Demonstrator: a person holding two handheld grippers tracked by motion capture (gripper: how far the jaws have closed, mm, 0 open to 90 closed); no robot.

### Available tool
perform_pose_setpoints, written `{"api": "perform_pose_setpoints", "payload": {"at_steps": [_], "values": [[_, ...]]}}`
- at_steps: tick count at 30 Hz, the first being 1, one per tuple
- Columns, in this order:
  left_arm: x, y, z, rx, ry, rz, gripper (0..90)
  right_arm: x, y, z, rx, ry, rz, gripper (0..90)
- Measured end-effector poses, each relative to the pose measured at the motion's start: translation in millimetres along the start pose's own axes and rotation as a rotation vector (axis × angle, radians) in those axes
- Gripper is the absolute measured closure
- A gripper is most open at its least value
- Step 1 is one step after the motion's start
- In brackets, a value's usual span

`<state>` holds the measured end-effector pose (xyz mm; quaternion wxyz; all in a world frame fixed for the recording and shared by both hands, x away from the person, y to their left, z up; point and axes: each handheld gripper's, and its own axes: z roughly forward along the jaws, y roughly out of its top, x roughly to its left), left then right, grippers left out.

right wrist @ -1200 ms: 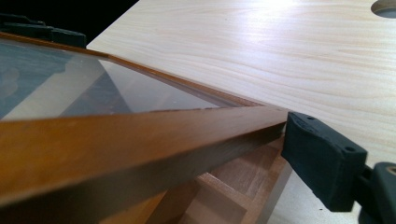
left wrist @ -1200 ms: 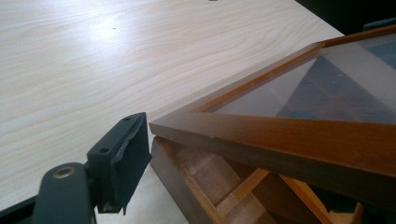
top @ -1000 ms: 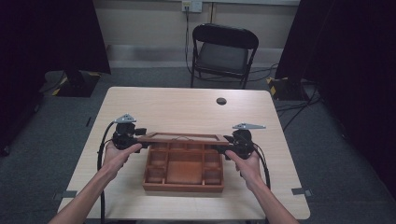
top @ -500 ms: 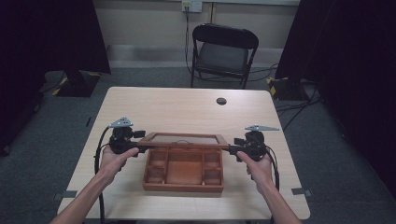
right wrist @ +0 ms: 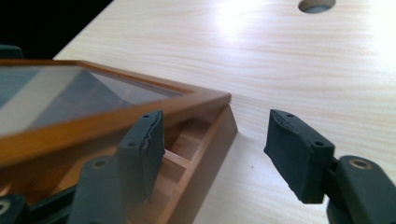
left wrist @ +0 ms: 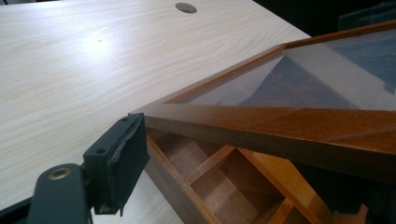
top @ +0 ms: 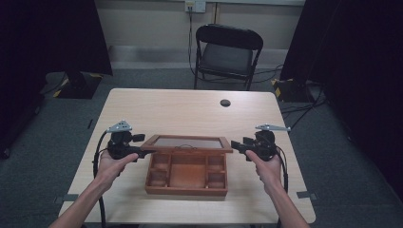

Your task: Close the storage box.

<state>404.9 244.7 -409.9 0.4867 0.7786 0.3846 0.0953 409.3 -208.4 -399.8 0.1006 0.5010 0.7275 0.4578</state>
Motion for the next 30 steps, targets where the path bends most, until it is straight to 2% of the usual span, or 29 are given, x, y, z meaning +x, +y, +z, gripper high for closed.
{"api": "perform_pose_setpoints", "payload": {"at_steps": [1,4,5,6,8,9,10,12,15,16,17,20,23,24,26,28,29,30], "values": [[-0.1,-0.1,-0.7,0.001,0.004,0.003,19.7,1.8,3.3,-2.2,-0.007,0.016,-0.011,45.9],[0.1,-1.4,-1.3,0.001,0.002,-0.004,18.5,8.2,12.2,-7.2,-0.025,0.043,-0.025,46.5],[0.6,-2.1,-1.5,0.006,0.001,0.003,18.2,13.1,18.1,-9.0,-0.031,0.066,-0.048,47.2],[0.1,-3.0,-1.1,0.002,-0.004,-0.004,18.2,13.1,18.1,-9.0,-0.031,0.066,-0.048,47.2],[-0.7,-4.3,-0.7,0.006,-0.003,-0.004,17.9,20.9,27.0,-10.6,-0.031,0.123,-0.072,51.2],[-0.7,-4.3,-0.7,0.006,-0.003,-0.004,17.9,20.9,27.0,-10.6,-0.031,0.123,-0.072,51.2],[-0.8,-4.4,-0.9,0.012,-0.002,0.000,18.1,29.3,35.3,-11.1,-0.031,0.160,-0.105,54.5],[-1.3,-5.2,-1.0,0.016,-0.004,0.004,18.3,32.5,38.3,-11.7,-0.030,0.172,-0.114,55.4],[-1.5,-6.7,-0.5,0.017,-0.008,0.002,18.2,46.1,50.4,-12.5,-0.040,0.240,-0.154,59.3],[-1.4,-7.1,-0.5,0.019,-0.009,0.002,17.9,56.5,57.5,-11.0,-0.034,0.282,-0.185,61.1],[-1.4,-7.5,-0.3,0.018,-0.008,0.002,17.9,56.5,57.5,-11.0,-0.034,0.282,-0.185,61.1],[-2.1,-9.0,1.5,0.022,-0.014,0.001,17.9,73.7,66.2,-7.1,-0.005,0.335,-0.227,62.6],[-3.4,-9.6,2.6,0.023,-0.015,0.002,18.2,90.4,73.6,-5.0,-0.009,0.395,-0.260,64.5],[-3.6,-9.5,2.5,0.023,-0.013,0.001,18.4,102.8,77.0,-3.6,0.006,0.419,-0.296,66.3],[-3.5,-10.1,2.5,0.021,-0.016,0.003,18.4,106.8,77.3,-3.0,0.013,0.428,-0.308,66.5],[-3.9,-11.7,2.5,0.018,-0.019,0.003,18.4,120.6,74.9,-1.8,0.030,0.467,-0.350,68.3],[-3.9,-11.7,2.5,0.018,-0.019,0.003,18.4,120.6,74.9,-1.8,0.030,0.467,-0.350,68.3],[-4.3,-12.7,2.4,0.022,-0.018,0.005,18.5,128.2,70.3,1.0,0.052,0.488,-0.374,69.1]]}}
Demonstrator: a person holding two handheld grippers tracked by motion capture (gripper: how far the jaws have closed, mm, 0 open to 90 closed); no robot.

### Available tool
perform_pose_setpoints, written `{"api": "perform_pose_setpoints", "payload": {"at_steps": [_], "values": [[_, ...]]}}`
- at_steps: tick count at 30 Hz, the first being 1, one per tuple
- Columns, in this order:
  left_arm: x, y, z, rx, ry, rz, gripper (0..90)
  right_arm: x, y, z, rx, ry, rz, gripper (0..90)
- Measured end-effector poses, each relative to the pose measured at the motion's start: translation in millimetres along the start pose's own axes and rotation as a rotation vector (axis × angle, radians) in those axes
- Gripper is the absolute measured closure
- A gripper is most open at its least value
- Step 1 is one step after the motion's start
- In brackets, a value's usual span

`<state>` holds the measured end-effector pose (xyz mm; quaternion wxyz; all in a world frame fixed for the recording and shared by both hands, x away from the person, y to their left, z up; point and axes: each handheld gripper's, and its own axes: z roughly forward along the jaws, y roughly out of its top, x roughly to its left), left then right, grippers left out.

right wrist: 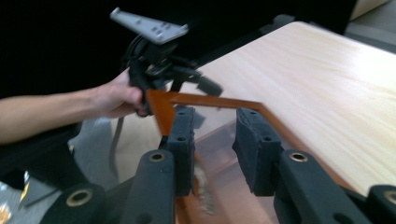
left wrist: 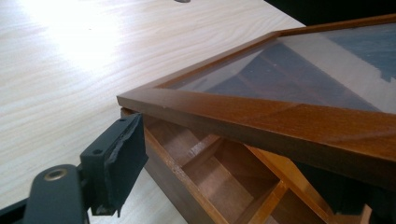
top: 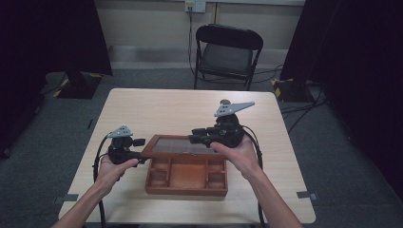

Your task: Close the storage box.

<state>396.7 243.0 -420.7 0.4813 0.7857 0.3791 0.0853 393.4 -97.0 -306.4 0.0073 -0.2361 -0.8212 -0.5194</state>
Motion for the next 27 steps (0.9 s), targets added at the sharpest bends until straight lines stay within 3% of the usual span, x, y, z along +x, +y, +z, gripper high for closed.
{"api": "perform_pose_setpoints", "payload": {"at_steps": [16,27], "values": [[-1.6,-6.2,1.1,0.010,-0.028,-0.008,18.0,0.8,-20.3,30.9,0.122,0.069,-0.022,82.7],[-1.9,-7.1,1.2,0.015,-0.027,0.001,18.0,-5.7,-25.9,33.0,0.132,0.102,0.017,81.7]]}}
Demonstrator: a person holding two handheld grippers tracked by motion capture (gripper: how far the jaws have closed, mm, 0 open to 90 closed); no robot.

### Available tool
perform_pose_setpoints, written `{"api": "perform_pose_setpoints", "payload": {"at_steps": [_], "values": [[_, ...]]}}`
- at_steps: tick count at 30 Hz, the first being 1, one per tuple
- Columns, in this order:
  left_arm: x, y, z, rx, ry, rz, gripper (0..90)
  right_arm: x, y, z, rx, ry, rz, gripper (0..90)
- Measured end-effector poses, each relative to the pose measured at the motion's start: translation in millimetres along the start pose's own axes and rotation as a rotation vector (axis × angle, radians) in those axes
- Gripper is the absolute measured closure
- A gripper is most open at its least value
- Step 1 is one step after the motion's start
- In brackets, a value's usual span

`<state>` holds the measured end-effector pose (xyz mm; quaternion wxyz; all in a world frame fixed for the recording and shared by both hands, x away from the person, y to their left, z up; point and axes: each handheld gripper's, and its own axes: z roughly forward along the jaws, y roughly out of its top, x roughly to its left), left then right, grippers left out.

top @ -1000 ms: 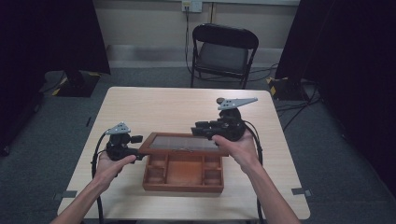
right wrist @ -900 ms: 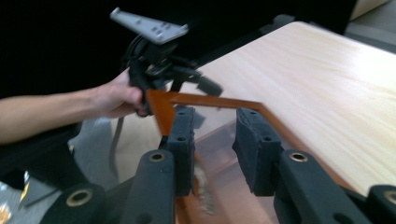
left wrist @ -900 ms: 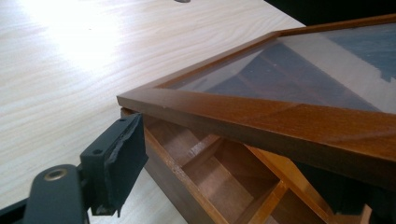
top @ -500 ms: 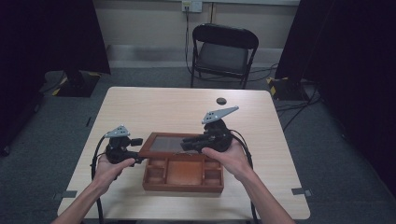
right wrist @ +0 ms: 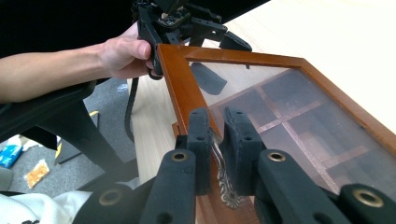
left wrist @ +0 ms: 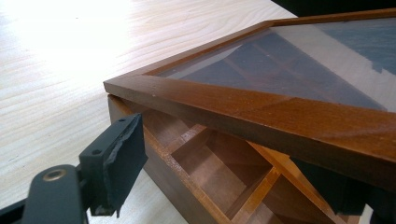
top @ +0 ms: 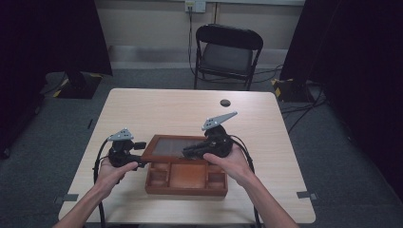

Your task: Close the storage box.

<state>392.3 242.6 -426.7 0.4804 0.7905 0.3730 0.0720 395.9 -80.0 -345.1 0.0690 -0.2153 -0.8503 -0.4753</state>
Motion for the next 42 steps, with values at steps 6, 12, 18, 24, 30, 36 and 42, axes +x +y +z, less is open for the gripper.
{"api": "perform_pose_setpoints", "payload": {"at_steps": [6,12,18,24,30,36,42], "values": [[0.1,0.1,0.1,0.001,-0.002,0.002,18.0,-1.1,-1.1,1.5,0.013,0.003,0.006,79.0],[-0.2,-0.2,0.4,0.003,-0.002,0.006,18.0,-0.3,-1.3,4.1,0.028,-0.001,0.005,79.5],[0.1,-0.5,1.7,0.012,0.005,0.014,18.3,-3.0,-2.7,4.4,0.040,0.002,0.016,81.8],[0.5,-0.7,3.7,0.017,0.002,0.002,18.5,-5.4,-4.3,5.3,0.041,-0.012,0.010,82.1],[1.4,-1.5,4.7,0.034,0.006,0.021,17.9,-4.4,-4.2,6.7,0.051,-0.025,-0.008,82.2],[5.1,-3.0,4.2,0.042,0.011,0.018,17.1,-2.9,-4.6,7.7,0.064,-0.029,-0.019,82.3],[12.9,-4.9,2.5,0.048,0.040,0.004,17.1,-2.4,-4.8,7.5,0.068,-0.032,-0.022,82.3]]}}
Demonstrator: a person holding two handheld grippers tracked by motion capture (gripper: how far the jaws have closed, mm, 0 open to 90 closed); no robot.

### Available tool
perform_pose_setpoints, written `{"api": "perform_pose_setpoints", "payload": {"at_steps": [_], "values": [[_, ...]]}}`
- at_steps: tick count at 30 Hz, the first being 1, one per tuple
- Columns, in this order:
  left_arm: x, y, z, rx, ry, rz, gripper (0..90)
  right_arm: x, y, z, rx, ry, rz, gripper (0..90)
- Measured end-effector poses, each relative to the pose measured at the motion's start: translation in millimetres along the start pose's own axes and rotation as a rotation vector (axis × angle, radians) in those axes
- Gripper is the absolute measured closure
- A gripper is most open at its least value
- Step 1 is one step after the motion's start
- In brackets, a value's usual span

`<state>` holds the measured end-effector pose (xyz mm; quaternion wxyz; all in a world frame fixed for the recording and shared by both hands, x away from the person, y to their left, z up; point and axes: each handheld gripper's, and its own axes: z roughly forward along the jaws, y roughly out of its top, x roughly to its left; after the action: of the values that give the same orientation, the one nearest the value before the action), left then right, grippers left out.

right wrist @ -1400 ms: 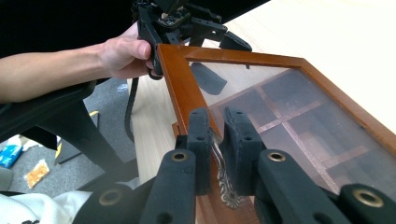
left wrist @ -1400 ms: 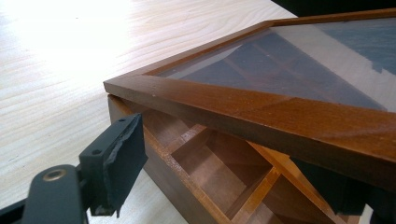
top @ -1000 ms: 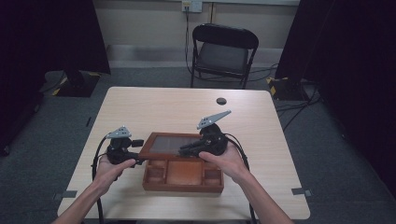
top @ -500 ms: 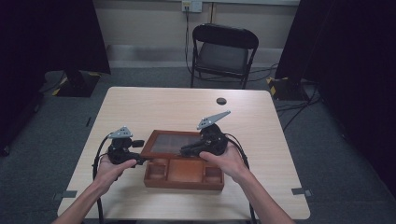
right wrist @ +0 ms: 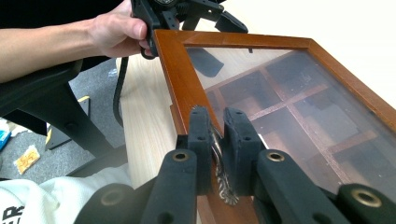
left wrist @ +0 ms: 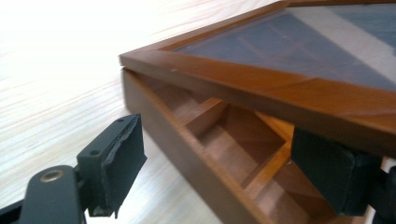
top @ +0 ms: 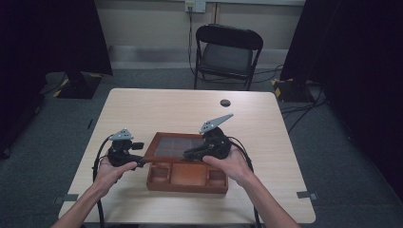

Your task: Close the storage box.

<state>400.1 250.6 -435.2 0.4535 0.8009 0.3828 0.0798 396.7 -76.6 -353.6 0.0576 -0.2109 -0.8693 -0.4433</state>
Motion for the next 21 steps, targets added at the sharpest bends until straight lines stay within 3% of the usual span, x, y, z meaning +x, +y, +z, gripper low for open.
{"api": "perform_pose_setpoints", "payload": {"at_steps": [11,21], "values": [[19.2,-3.7,-5.4,0.009,0.054,-0.038,17.2,0.7,-6.6,-0.8,0.021,-0.001,-0.008,82.0],[19.0,-3.2,-5.0,0.005,0.056,-0.039,17.2,1.5,-11.6,1.8,0.029,0.001,-0.021,82.0]]}}
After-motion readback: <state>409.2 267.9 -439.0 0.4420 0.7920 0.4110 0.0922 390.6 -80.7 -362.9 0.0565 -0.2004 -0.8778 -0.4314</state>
